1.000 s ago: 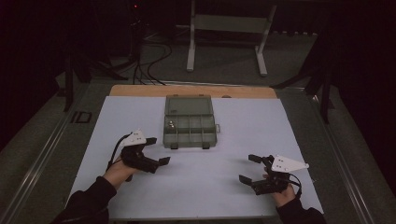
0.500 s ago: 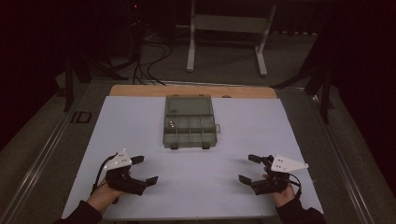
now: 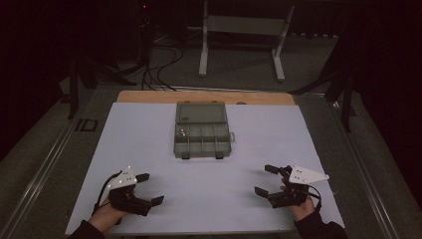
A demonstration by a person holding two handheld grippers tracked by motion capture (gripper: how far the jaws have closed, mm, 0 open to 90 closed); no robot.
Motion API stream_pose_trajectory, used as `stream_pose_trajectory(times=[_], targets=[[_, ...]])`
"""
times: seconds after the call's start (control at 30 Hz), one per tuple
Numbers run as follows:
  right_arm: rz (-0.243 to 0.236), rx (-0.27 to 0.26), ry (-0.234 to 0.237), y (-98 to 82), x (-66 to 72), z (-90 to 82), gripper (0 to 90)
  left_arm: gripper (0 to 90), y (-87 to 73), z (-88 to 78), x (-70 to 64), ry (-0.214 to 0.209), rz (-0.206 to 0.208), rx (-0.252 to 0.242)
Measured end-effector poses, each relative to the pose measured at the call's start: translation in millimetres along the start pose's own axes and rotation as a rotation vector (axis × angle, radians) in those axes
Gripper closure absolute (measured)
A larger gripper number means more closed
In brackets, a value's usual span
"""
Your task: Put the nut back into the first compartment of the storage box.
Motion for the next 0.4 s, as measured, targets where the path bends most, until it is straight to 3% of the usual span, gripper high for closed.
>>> stream_pose_trajectory(times=[0.4], targets=[[-0.001, 0.003, 0.002, 0.0, 0.0, 0.1, 12.1, 2.7, -6.2, -0.6, 5.6, -0.011, -0.023, -0.002]])
Point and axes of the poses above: each handheld gripper's, and its own axes: z roughly forward along the jaws, y roughly out of its top, x roughly to its left, the point moved 2 cm from there along z, roughly forward along the jaws, and after that the axes turned 12 degrees about y, right-handed, at the moved point
